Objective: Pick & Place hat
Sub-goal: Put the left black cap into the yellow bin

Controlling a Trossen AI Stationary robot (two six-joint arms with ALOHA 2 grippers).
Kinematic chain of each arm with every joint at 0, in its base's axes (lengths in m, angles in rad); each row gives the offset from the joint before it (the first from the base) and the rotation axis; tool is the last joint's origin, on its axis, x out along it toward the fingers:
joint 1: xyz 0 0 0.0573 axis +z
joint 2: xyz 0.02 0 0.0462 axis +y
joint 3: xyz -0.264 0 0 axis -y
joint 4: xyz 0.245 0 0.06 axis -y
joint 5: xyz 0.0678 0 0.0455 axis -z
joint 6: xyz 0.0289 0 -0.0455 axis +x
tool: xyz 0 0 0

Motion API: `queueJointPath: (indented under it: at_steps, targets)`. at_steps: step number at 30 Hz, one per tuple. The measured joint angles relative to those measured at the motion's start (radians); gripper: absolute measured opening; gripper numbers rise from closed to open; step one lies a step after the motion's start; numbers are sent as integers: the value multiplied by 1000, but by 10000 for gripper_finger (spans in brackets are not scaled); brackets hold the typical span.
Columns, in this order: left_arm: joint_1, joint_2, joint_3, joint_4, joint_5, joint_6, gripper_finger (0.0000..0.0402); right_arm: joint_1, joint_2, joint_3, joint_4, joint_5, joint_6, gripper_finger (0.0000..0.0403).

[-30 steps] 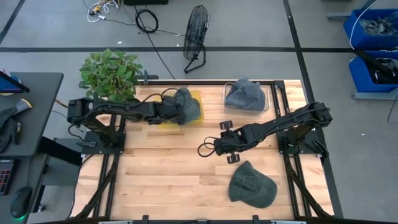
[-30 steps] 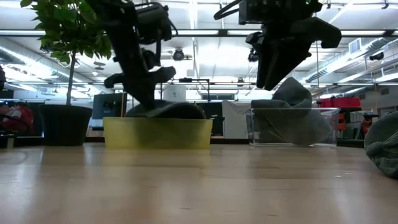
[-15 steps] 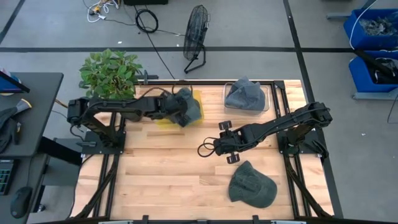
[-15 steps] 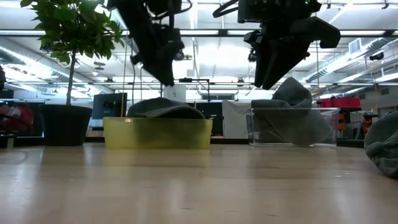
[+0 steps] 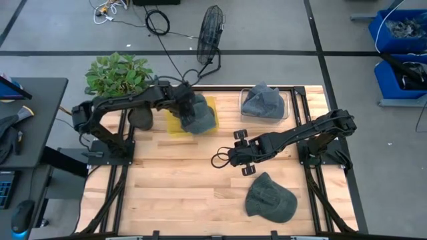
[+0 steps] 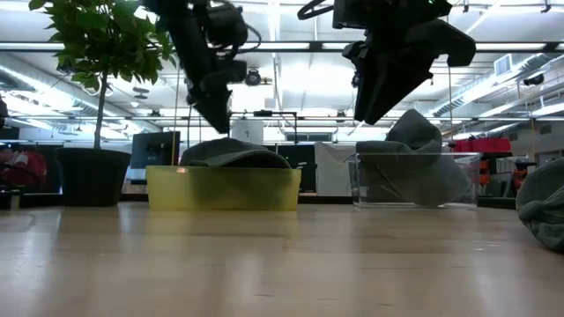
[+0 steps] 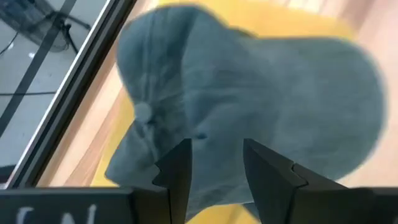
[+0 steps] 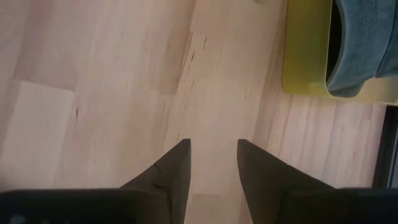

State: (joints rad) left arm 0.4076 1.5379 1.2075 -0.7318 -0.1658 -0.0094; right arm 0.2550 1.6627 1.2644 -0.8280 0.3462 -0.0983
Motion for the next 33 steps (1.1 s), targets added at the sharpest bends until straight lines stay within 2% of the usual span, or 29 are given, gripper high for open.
queueJointPath:
  at_steps: [10, 16, 21, 25, 33]
  targets:
    - [32, 0, -21, 15, 21, 21, 145, 0, 0, 0, 0, 0, 0, 134]
    - [9, 0, -21, 17, 92, 22, 144, 0, 0, 0, -1, 0, 0, 134]
    - [5, 12, -21, 28, 81, 22, 144, 0, 0, 0, -1, 0, 0, 134]
    - [18, 23, -21, 53, -9, 21, 144, 0, 0, 0, -1, 0, -1, 134]
    - [14, 78, -21, 55, 62, 22, 144, 0, -1, -6, 4, 1, -6, 134]
